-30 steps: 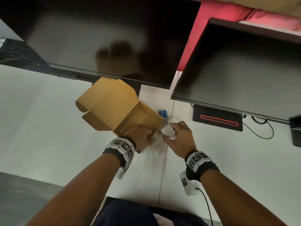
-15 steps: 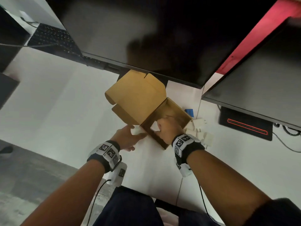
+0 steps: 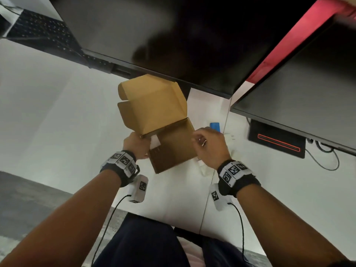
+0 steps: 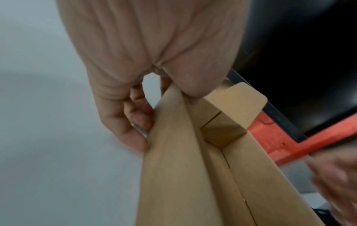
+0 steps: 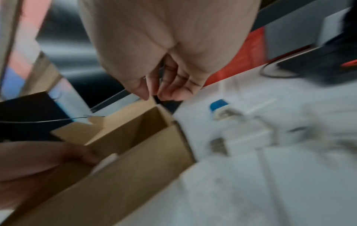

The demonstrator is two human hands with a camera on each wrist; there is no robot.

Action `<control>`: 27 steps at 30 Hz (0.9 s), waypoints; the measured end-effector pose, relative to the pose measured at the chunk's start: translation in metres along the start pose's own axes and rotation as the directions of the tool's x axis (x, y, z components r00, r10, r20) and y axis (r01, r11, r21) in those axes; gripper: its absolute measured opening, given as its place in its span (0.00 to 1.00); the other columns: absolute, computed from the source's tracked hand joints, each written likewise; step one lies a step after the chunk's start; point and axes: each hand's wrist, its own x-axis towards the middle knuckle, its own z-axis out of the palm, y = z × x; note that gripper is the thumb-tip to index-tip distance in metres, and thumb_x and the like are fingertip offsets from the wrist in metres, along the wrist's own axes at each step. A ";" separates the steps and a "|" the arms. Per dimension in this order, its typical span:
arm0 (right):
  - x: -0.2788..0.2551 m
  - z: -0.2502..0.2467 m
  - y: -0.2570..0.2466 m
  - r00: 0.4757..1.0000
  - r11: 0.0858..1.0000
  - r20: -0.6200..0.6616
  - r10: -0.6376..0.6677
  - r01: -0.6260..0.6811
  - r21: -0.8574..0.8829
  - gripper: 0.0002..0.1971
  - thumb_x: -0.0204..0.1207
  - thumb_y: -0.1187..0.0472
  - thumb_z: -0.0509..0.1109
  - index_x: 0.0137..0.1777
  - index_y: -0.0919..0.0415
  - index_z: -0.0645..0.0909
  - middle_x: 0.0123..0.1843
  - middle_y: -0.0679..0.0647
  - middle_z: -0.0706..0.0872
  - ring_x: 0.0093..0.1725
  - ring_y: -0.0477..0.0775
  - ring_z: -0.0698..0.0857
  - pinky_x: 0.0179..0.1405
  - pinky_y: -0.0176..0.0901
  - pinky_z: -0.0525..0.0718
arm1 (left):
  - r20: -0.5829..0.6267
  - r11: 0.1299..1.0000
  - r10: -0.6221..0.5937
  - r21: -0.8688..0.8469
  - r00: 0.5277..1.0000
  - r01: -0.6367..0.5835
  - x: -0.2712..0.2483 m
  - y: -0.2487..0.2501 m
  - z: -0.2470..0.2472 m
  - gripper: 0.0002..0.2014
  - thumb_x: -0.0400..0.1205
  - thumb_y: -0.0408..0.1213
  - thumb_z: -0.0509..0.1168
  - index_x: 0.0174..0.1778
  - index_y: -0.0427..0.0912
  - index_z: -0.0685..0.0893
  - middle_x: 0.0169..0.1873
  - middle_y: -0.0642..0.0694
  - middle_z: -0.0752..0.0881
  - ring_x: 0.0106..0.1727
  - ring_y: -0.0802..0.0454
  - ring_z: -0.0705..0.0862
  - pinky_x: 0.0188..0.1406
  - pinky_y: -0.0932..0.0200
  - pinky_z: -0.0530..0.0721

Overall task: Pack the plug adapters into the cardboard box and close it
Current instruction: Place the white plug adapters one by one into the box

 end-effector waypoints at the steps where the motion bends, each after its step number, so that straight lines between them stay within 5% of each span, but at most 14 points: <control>1: -0.005 -0.008 0.009 0.998 1.000 -0.051 0.023 -0.024 -0.014 0.04 0.74 0.67 0.75 0.48 0.60 0.88 0.40 0.51 0.87 0.36 0.47 0.83 0.41 0.34 0.84 | -0.010 1.000 -0.004 -0.020 1.000 0.003 0.002 0.000 -0.001 0.14 0.84 0.40 0.65 0.64 0.42 0.86 0.56 0.40 0.91 0.45 0.44 0.92 0.48 0.41 0.98; 5: -0.027 -0.019 0.040 0.982 0.981 0.006 0.190 -0.190 -0.047 0.07 0.70 0.66 0.77 0.36 0.56 0.83 0.34 0.49 0.86 0.34 0.45 0.83 0.42 0.44 0.85 | 0.015 1.000 0.007 -0.012 1.000 -0.006 0.008 0.000 0.001 0.15 0.80 0.36 0.72 0.63 0.45 0.86 0.54 0.42 0.91 0.44 0.47 0.92 0.45 0.45 0.97; 8: -0.047 -0.009 0.049 0.925 0.945 0.212 0.315 -0.285 -0.158 0.17 0.68 0.46 0.82 0.54 0.51 0.86 0.45 0.49 0.88 0.43 0.48 0.86 0.49 0.47 0.87 | 0.046 1.000 -0.007 -0.002 0.999 0.007 0.013 0.000 0.000 0.13 0.81 0.32 0.71 0.61 0.45 0.85 0.54 0.42 0.91 0.47 0.43 0.94 0.48 0.41 0.97; 10: -0.054 0.003 0.050 0.890 0.916 0.278 0.362 -0.285 -0.281 0.30 0.67 0.36 0.78 0.66 0.50 0.82 0.52 0.49 0.89 0.52 0.53 0.88 0.53 0.52 0.89 | 0.089 1.000 -0.020 -0.007 0.996 0.021 0.016 0.000 -0.001 0.14 0.82 0.31 0.71 0.63 0.45 0.85 0.58 0.41 0.91 0.50 0.43 0.93 0.42 0.46 0.97; 12: -0.057 0.013 0.048 0.891 0.901 0.270 0.364 -0.264 -0.344 0.32 0.68 0.34 0.75 0.69 0.50 0.80 0.54 0.50 0.90 0.55 0.56 0.88 0.53 0.54 0.89 | 0.122 0.999 -0.031 -0.024 0.992 0.035 0.018 0.000 -0.002 0.15 0.83 0.29 0.70 0.65 0.46 0.84 0.62 0.41 0.90 0.51 0.44 0.92 0.34 0.51 0.94; 16: -0.055 0.024 0.045 0.898 0.895 0.210 0.388 -0.312 -0.318 0.33 0.67 0.39 0.74 0.71 0.52 0.80 0.58 0.52 0.90 0.57 0.58 0.87 0.55 0.56 0.89 | 0.157 0.998 -0.047 -0.041 0.986 0.054 0.019 0.002 -0.004 0.17 0.85 0.27 0.69 0.68 0.46 0.81 0.67 0.41 0.85 0.58 0.41 0.89 0.28 0.52 0.93; 20: -0.053 0.009 0.042 0.911 0.907 -0.049 0.408 -0.411 -0.089 0.21 0.67 0.45 0.77 0.56 0.56 0.84 0.42 0.50 0.87 0.41 0.54 0.85 0.43 0.52 0.89 | 0.197 0.998 -0.050 -0.029 0.979 0.057 0.024 0.003 -0.007 0.19 0.86 0.26 0.67 0.71 0.46 0.81 0.69 0.41 0.84 0.64 0.38 0.88 0.30 0.51 0.94; 23: -0.048 -0.004 0.029 0.918 0.937 -0.191 0.347 -0.333 0.103 0.16 0.69 0.57 0.81 0.50 0.55 0.78 0.36 0.45 0.83 0.35 0.44 0.82 0.36 0.43 0.83 | 0.232 0.998 -0.055 -0.010 0.971 0.059 0.028 0.004 -0.010 0.20 0.85 0.26 0.66 0.72 0.47 0.81 0.70 0.41 0.85 0.64 0.37 0.90 0.31 0.51 0.94; 27: -0.025 -0.005 -0.011 0.951 0.944 -0.143 0.273 -0.237 0.229 0.18 0.67 0.63 0.83 0.50 0.55 0.77 0.41 0.44 0.85 0.39 0.41 0.87 0.34 0.30 0.85 | 0.245 0.999 -0.050 -0.006 0.968 0.053 0.029 0.005 -0.011 0.21 0.85 0.25 0.66 0.72 0.46 0.81 0.69 0.40 0.85 0.64 0.35 0.90 0.29 0.52 0.94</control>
